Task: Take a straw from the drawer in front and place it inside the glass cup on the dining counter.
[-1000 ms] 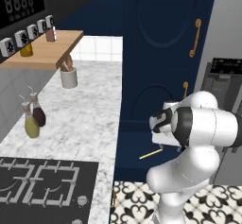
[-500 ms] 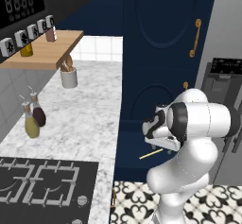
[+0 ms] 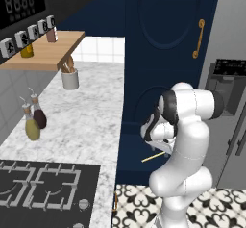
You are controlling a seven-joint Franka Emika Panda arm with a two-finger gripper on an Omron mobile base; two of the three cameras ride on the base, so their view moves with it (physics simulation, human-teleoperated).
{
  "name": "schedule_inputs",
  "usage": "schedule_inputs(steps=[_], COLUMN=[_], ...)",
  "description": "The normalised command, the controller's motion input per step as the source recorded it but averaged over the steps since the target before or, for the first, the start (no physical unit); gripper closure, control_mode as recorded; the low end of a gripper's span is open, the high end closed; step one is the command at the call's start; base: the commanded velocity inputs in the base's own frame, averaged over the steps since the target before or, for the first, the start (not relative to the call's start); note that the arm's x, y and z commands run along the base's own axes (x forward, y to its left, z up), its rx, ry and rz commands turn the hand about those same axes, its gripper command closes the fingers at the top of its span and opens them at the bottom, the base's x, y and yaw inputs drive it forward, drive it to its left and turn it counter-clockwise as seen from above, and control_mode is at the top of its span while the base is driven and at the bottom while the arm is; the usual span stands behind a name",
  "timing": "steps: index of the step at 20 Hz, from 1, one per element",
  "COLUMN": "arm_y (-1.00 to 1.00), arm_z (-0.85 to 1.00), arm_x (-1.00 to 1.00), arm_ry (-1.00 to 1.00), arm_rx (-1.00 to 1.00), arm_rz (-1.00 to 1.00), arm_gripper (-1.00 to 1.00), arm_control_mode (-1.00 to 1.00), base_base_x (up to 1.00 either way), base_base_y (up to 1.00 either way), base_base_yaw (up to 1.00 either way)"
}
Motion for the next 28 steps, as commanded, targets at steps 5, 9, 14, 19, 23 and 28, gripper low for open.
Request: schedule_inputs(steps=[5,9,14,19,23,28], arm_y=[-0.07,-0.16,-0.06,0.0,-0.02,-0.05], arm_z=[-0.34,-0.32,-0.27,-0.16,-0.2,-0.28], arm_x=[0.35,0.11,0.14,0.26,0.04,-0.13], arm_ry=[0.0,0.0,0.0,0.0,0.0,0.0], arm_rx=[0.0,0.0,0.0,0.0,0.0,0.0], arm_rz=[-0.12,-0.08,-0.05,-0.05,-0.05,-0.03], arm_gripper=[-1.0,-1.0,-1.0,-1.0,-1.0,-1.0], arm_control_mode=[-1.0,-1.0,-1.0,-1.0,-1.0,-1.0], base_base_x=[0.0,0.0,0.0,0.0,0.0,0.0], base_base_y=[0.0,0.0,0.0,0.0,0.0,0.0], base_base_yaw=[0.0,0.0,0.0,0.0,0.0,0.0])
